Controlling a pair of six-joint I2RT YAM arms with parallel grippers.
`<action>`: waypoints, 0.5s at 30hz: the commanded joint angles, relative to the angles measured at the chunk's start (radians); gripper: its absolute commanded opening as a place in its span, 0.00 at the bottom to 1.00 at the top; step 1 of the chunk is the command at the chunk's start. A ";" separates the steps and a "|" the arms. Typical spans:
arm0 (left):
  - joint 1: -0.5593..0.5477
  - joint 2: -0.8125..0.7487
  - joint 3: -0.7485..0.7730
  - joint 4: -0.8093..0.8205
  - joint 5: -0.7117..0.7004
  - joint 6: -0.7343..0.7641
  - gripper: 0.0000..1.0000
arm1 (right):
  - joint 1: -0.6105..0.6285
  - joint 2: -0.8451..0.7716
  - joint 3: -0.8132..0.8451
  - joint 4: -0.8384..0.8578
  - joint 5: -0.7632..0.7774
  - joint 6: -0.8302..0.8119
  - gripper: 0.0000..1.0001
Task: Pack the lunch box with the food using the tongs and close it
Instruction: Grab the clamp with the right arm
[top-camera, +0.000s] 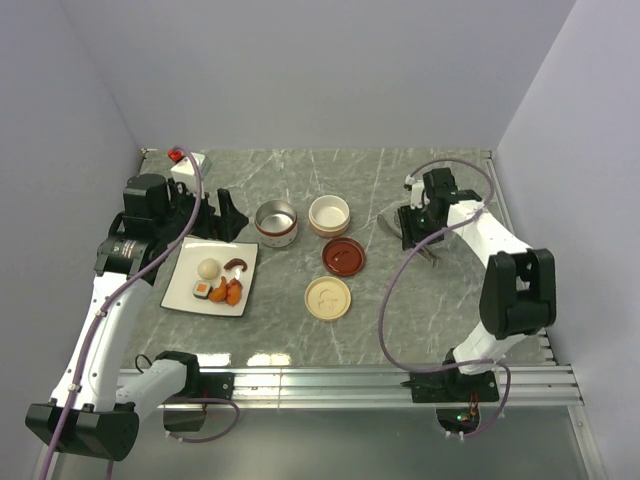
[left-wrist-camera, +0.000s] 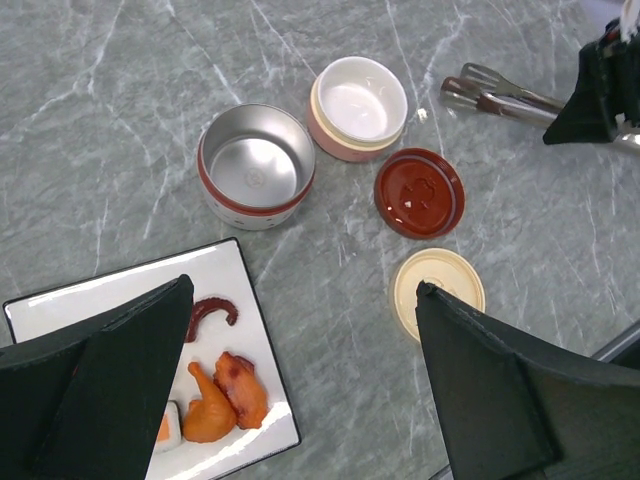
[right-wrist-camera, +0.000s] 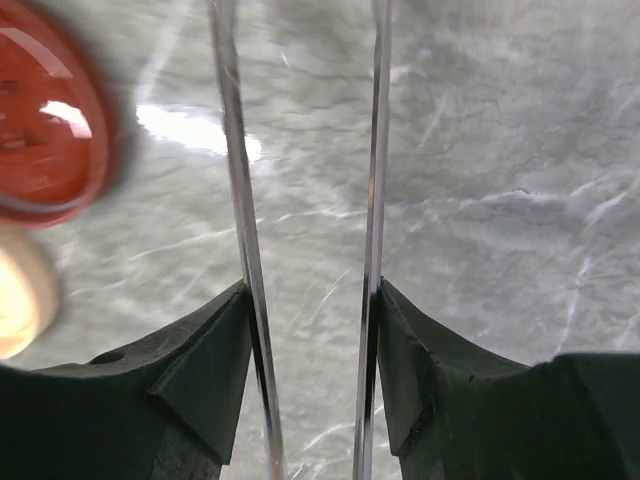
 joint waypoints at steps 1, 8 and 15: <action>-0.003 -0.015 0.030 -0.015 0.071 0.040 0.99 | -0.010 -0.099 0.051 -0.078 -0.080 -0.023 0.56; -0.003 -0.022 0.053 -0.061 0.253 0.156 0.99 | -0.010 -0.191 0.152 -0.212 -0.288 -0.069 0.56; -0.003 -0.041 0.057 -0.074 0.347 0.183 0.99 | -0.006 -0.263 0.235 -0.287 -0.508 -0.081 0.54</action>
